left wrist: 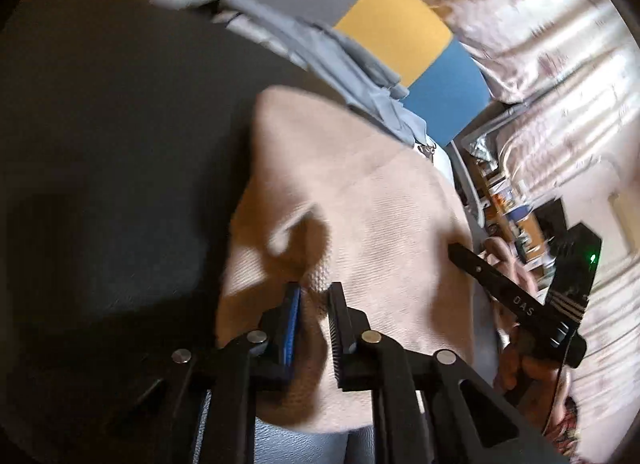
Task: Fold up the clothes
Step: 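Press and tuck the folded sweater bundle with both grippers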
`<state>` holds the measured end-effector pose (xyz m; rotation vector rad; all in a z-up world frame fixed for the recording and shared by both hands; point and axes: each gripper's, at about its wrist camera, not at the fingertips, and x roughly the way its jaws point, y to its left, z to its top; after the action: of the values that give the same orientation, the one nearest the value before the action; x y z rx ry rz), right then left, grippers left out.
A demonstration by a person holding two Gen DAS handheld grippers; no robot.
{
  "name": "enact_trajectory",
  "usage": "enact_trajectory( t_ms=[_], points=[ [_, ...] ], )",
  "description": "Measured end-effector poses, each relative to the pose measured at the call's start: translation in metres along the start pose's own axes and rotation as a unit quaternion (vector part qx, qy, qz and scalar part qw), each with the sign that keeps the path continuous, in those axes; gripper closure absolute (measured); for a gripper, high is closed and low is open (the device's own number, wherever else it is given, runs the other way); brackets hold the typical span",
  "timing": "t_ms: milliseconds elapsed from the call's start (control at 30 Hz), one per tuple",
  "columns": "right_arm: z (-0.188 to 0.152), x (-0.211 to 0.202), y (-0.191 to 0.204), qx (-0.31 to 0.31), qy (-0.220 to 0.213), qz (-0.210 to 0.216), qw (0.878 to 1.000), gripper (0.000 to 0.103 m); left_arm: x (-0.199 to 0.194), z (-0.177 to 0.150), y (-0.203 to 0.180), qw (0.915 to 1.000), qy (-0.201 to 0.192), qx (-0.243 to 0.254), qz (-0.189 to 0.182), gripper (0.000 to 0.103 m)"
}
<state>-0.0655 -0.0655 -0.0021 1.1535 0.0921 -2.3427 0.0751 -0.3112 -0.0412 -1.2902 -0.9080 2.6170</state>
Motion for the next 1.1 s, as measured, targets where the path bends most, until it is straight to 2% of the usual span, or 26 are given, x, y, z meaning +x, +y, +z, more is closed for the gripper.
enact_trajectory(
  t_ms=[67,133,200,267,300,400,467,500,567,600,633,667,767,833,967,1000,1100],
  points=[
    [0.004,-0.008,-0.006,0.007,-0.016,0.0,1.0,0.091,-0.011,0.003,-0.024,0.9988,-0.02,0.043,0.011,0.093],
    [0.007,-0.018,-0.012,0.022,-0.034,0.0,0.999,0.099,-0.027,0.013,-0.05,0.996,-0.044,0.077,-0.012,0.095],
    [0.01,-0.028,-0.02,0.039,-0.052,-0.003,0.998,0.099,-0.033,0.026,-0.067,0.9936,-0.06,0.086,-0.042,0.097],
    [0.01,-0.032,-0.028,0.053,-0.064,-0.018,0.996,0.099,-0.029,0.036,-0.071,0.9928,-0.071,0.08,-0.053,0.097],
    [0.008,-0.03,-0.034,0.066,-0.064,-0.02,0.996,0.099,-0.024,0.036,-0.065,0.9943,-0.069,0.068,-0.045,0.097],
    [0.001,-0.017,-0.047,0.093,-0.034,0.021,0.995,0.097,0.006,0.026,-0.031,0.9991,-0.038,0.011,-0.016,0.097],
    [-0.007,-0.022,-0.049,0.094,-0.037,0.049,0.994,0.087,0.018,0.007,0.006,0.9992,-0.019,-0.036,0.004,0.1],
    [-0.013,-0.033,-0.048,0.085,-0.055,0.06,0.993,0.072,0.019,-0.004,0.025,0.9974,-0.013,-0.071,-0.007,0.1],
    [-0.025,-0.057,-0.044,0.056,-0.084,0.092,0.991,0.071,0.014,-0.022,0.05,0.9893,-0.027,-0.13,-0.06,0.098],
    [-0.032,-0.067,-0.041,0.04,-0.091,0.107,0.989,0.077,0.01,-0.027,0.056,0.9852,-0.038,-0.145,-0.084,0.097],
    [-0.039,-0.073,-0.035,0.021,-0.083,0.12,0.989,0.086,0.006,-0.031,0.056,0.9837,-0.047,-0.142,-0.1,0.096],
    [-0.049,-0.078,-0.027,-0.003,-0.072,0.136,0.988,0.089,0.001,-0.034,0.056,0.9818,-0.056,-0.14,-0.116,0.095],
    [-0.081,-0.08,-0.002,-0.056,-0.033,0.174,0.983,0.096,-0.01,-0.033,0.037,0.9797,-0.072,-0.095,-0.161,0.084],
    [-0.101,-0.072,0.012,-0.072,-0.005,0.181,0.981,0.098,-0.006,-0.029,0.025,0.9799,-0.056,-0.074,-0.176,0.082],
    [-0.123,-0.05,0.024,-0.069,0.036,0.155,0.985,0.098,0.009,-0.027,0.014,0.9859,-0.008,-0.051,-0.159,0.08],
    [-0.126,-0.049,0.023,-0.063,0.033,0.139,0.988,0.096,0.011,-0.026,0.013,0.9882,-0.005,-0.045,-0.147,0.08],
    [-0.126,-0.05,0.013,-0.02,0.02,0.155,0.988,0.093,0.016,-0.023,0.011,0.9918,-0.003,-0.036,-0.123,0.08]
  ],
)
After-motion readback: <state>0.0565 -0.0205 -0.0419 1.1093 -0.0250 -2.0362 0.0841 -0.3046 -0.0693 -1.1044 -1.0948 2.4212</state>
